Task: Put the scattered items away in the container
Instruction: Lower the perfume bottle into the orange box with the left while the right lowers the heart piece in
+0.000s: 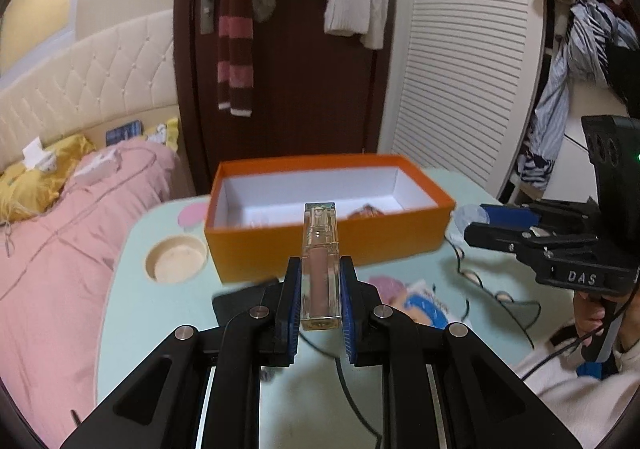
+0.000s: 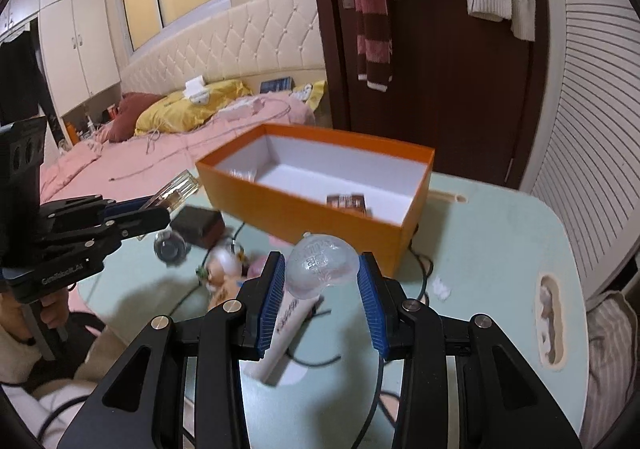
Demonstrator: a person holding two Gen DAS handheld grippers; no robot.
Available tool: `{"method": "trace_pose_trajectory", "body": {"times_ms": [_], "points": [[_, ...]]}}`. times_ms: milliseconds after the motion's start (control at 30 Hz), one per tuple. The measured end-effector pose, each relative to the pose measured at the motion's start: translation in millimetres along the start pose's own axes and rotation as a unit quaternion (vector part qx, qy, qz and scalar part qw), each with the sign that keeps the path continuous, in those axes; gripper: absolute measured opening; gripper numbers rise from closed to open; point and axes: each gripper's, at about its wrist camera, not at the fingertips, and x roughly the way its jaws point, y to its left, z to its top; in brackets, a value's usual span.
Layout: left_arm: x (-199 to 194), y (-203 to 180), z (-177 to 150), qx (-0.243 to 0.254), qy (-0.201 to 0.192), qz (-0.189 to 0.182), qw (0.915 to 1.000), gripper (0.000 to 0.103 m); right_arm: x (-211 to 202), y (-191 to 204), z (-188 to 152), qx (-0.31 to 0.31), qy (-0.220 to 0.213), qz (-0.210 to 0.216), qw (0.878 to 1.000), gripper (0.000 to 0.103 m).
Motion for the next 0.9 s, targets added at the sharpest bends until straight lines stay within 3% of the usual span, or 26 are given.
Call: {"method": "trace_pose_trajectory", "body": {"times_ms": [400,733,833,900], "points": [[32,6,36,0.004,-0.001,0.012,0.9999,0.016,26,8,45,-0.022,-0.008,-0.015,1.0,0.039],[71,3,36,-0.002,-0.004,0.046,0.9989,0.016,65,11,56,-0.012,0.004,-0.048,0.999,0.039],[84,6,32,-0.016,0.013,0.043,0.9989,0.016,76,8,52,0.0,0.015,-0.052,0.999,0.039],[92,10,28,-0.023,0.026,0.047,0.9983,0.03,84,4,46,0.008,0.024,-0.05,0.998,0.04]]}}
